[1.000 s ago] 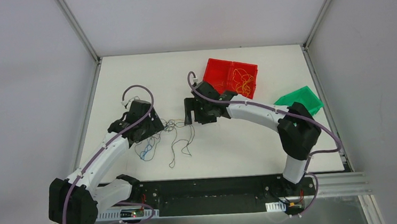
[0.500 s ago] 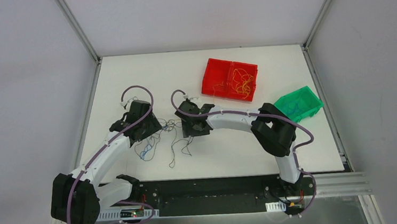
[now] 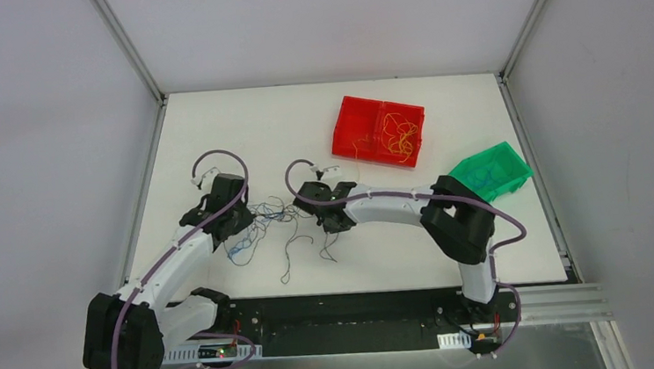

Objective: Untangle the cables
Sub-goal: Untie the cable.

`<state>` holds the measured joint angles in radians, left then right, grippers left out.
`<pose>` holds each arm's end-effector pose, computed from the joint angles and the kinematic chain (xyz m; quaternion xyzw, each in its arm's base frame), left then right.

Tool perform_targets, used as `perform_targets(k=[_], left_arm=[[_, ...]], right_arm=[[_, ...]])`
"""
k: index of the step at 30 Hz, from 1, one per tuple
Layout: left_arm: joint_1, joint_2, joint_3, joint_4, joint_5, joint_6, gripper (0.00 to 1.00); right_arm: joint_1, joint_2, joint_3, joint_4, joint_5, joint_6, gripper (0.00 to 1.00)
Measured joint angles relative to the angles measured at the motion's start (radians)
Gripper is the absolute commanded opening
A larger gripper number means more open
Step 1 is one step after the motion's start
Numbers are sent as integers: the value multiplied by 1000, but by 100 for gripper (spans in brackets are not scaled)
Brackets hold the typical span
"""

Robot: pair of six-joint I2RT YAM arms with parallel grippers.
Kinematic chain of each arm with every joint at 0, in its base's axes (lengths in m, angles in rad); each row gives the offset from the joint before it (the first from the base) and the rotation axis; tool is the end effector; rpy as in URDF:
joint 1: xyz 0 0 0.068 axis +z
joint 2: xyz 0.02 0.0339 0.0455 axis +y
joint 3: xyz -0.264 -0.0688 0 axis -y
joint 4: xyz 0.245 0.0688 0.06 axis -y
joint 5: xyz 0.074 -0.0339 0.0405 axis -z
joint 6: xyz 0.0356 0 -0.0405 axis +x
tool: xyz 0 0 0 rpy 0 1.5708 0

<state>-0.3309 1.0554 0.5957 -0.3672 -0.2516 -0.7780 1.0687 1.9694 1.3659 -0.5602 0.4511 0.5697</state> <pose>0.2010 -0.0597 0.2085 -0.2494 0.8912 -0.0904 0.3681 0.2062 0.3434 0.1698 -0.1919 0.9362 -0.0056 0.2945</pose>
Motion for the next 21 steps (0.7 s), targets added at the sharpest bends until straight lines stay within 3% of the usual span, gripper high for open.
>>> perform_targets(k=[8,18,19,21], left_arm=[[39,-31,-2,20,-3,1,0],[45,-111,-2,34,-3,8,0],[45,-111,-2,34,-2,8,0],[45,-111,-2,34,11,8,0]], right_arm=[[-40,-264,-257,-97,35,7,0],[-257,-597,-456,-186,66,2,2],[-281,-631,-470,-189,62,-4,10],[-319,-698,-487,-194,40,-16,42]])
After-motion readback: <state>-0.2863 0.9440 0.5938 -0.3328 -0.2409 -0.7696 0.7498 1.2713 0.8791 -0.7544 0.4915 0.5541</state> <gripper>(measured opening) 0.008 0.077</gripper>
